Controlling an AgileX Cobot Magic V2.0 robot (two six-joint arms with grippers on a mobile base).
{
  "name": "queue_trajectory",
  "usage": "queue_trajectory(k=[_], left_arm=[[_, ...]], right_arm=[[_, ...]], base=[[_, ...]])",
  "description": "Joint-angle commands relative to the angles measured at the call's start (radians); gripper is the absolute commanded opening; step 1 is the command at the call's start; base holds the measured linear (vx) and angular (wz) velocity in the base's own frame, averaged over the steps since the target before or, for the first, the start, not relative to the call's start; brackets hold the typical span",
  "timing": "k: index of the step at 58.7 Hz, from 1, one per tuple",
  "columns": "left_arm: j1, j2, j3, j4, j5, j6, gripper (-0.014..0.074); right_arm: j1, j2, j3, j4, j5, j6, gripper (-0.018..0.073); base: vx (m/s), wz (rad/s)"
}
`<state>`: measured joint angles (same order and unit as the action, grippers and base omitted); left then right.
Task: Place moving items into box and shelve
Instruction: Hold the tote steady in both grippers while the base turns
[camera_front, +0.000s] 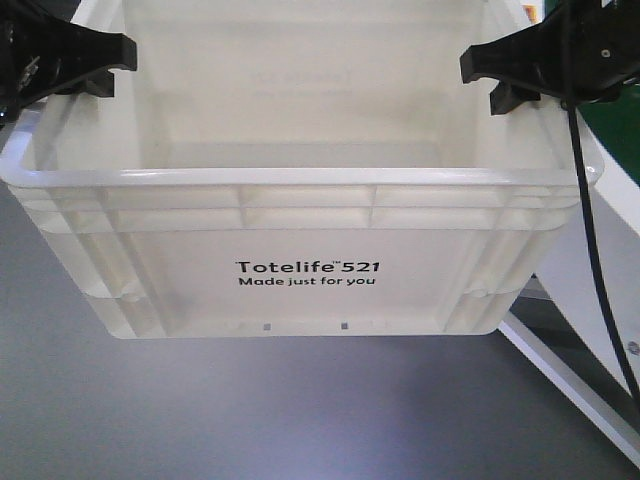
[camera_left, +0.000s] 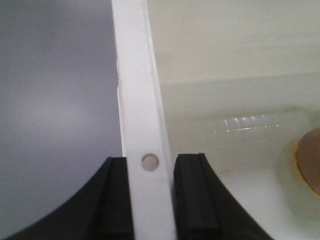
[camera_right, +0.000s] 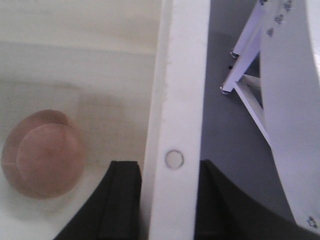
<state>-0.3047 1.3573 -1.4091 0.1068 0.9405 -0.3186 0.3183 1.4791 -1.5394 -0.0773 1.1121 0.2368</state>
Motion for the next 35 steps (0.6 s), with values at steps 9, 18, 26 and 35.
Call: queue_trajectory(k=[9, 18, 26, 35], left_arm=[[0.005, -0.048, -0.038, 0.047, -0.106, 0.003, 0.0000], [0.005, -0.048, -0.038, 0.047, -0.106, 0.003, 0.0000], [0.005, -0.048, -0.038, 0.047, -0.106, 0.003, 0.0000], [0.005, -0.048, -0.038, 0.047, -0.106, 0.003, 0.0000]], right_arm=[[-0.009, -0.056, -0.041, -0.048, -0.100, -0.014, -0.0005], [-0.009, -0.056, -0.041, -0.048, -0.100, -0.014, -0.0005], [-0.009, -0.056, -0.041, -0.048, -0.100, -0.014, -0.0005], [-0.009, -0.056, -0.041, -0.048, -0.100, -0.014, -0.0005]], base=[[-0.14, 0.68], [-0.13, 0.66], [-0.13, 0.60], [-0.13, 0.53]])
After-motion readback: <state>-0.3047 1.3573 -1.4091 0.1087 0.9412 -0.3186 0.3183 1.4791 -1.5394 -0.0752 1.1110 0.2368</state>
